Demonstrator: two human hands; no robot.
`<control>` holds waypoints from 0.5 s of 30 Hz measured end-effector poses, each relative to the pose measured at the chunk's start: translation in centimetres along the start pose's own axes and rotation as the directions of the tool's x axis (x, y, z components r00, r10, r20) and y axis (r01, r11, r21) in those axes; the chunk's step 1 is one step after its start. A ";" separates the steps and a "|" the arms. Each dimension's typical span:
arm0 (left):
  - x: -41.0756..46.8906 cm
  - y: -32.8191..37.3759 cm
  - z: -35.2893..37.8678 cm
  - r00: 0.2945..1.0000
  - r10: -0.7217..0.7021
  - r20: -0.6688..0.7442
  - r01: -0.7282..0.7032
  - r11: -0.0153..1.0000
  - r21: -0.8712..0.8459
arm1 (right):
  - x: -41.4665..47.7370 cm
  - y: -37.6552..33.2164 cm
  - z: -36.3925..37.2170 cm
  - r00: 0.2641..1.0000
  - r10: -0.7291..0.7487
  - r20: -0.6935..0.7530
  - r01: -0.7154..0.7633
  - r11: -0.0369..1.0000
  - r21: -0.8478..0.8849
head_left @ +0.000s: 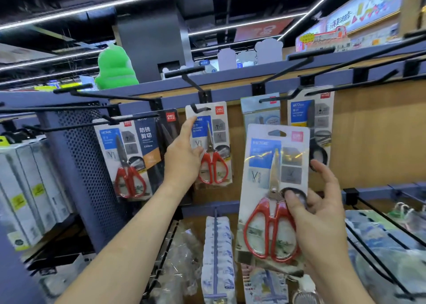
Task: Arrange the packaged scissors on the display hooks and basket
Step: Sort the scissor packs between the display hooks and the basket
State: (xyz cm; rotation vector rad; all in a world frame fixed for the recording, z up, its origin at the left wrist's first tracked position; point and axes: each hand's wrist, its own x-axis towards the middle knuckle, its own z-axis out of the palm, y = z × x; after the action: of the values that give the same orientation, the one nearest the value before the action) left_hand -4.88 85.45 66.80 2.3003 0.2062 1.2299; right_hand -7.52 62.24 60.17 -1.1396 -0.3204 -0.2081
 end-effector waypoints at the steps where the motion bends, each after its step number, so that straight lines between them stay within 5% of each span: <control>1: -0.2 0.1 0.0 1.000 0.015 -0.007 -0.014 0.999 0.041 | 0.1 0.2 -0.1 1.000 0.008 0.011 -0.008 1.000 0.001; 6: -2.0 1.3 -1.4 0.996 0.033 -0.084 -0.024 0.994 0.106 | 0.2 0.5 0.0 0.996 0.036 0.083 -0.039 0.999 0.032; 8: -2.9 3.0 -2.8 0.994 -0.108 -0.004 0.102 0.955 -0.279 | 0.1 0.4 0.2 0.991 0.029 0.130 -0.032 0.999 0.026; 10: -4.0 5.3 -4.4 0.956 -0.151 0.250 0.284 0.686 -0.670 | 0.0 0.2 0.5 0.980 0.009 0.201 -0.014 1.000 0.024; 12: -4.7 6.7 -5.6 0.940 -0.090 0.331 0.318 0.587 -0.745 | -0.4 -0.1 1.1 0.959 -0.012 0.285 0.011 1.000 0.007; 15: -5.3 8.0 -7.1 0.965 -0.075 0.252 0.244 0.614 -0.751 | -0.9 -0.3 2.1 0.924 -0.073 0.376 0.093 0.995 -0.035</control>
State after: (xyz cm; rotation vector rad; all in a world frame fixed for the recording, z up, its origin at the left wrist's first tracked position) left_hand -14.51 79.28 70.23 1.5573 -0.1754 0.7543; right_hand -8.75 64.02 60.86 -1.2176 -0.7076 -0.0704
